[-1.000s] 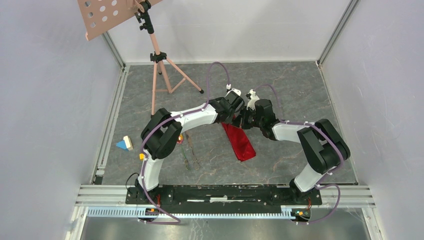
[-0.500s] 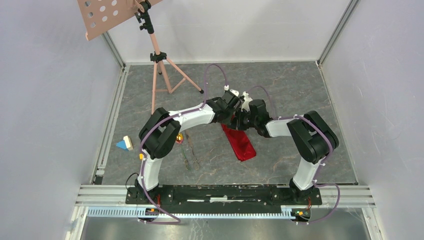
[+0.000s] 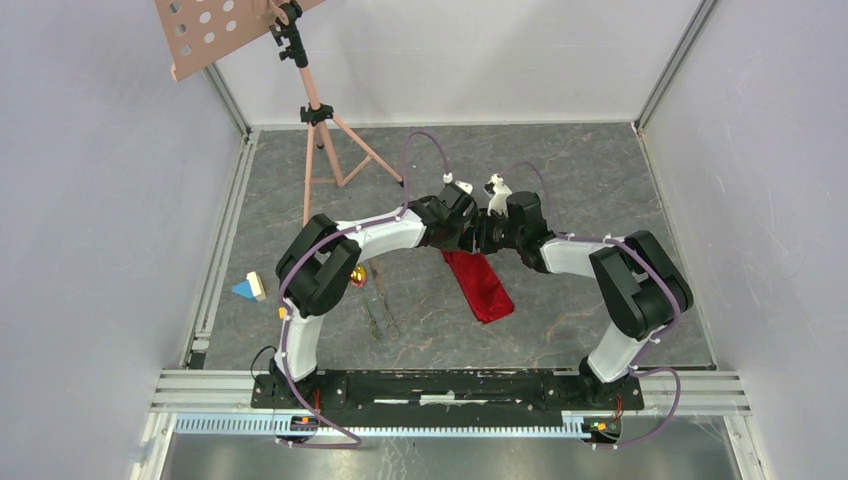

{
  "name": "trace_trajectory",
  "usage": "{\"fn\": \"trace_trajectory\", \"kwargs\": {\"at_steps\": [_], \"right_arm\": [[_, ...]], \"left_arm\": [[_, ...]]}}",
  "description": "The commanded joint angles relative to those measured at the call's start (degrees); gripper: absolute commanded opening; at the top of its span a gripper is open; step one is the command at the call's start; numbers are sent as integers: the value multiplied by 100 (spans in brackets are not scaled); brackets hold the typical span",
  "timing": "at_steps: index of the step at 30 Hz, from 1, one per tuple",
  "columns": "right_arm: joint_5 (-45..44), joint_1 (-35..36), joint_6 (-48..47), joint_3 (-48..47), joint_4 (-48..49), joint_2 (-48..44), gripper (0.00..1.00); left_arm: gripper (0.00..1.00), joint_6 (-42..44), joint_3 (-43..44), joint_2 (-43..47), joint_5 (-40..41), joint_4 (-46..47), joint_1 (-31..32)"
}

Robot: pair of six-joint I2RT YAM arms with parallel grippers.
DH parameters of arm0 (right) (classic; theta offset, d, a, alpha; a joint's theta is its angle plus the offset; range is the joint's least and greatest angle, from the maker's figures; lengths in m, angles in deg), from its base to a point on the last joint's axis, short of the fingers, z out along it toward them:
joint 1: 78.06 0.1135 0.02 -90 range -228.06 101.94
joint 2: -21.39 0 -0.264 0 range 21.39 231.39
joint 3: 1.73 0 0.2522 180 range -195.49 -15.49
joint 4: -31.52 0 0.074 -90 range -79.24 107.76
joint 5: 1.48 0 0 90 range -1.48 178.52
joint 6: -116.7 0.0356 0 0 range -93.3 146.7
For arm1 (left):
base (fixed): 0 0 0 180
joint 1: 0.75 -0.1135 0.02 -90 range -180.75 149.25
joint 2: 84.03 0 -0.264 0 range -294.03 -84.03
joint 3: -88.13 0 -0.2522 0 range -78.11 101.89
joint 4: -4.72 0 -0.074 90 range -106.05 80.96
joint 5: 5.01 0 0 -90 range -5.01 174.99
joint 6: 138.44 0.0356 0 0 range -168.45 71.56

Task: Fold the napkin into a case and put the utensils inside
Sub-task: Grasp the top corner of the smaller rectangle folded napkin from the folded napkin.

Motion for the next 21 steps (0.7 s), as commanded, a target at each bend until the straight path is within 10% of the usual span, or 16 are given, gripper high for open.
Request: {"fn": "trace_trajectory", "kwargs": {"at_steps": [1, 7, 14, 21], "right_arm": [[68, -24, -149, -133, 41, -194, 43], [26, -26, -104, -265, 76, 39, 40], [-100, -1, 80, -204, 148, 284, 1], [-285, 122, 327, -363, 323, 913, 1]], "left_arm": [[2, -193, -42, 399, -100, 151, -32], [2, -209, -86, 460, -141, 179, -41], [2, -304, -277, 614, -244, 408, -76], [2, -284, -368, 731, -442, 720, -81]]}}
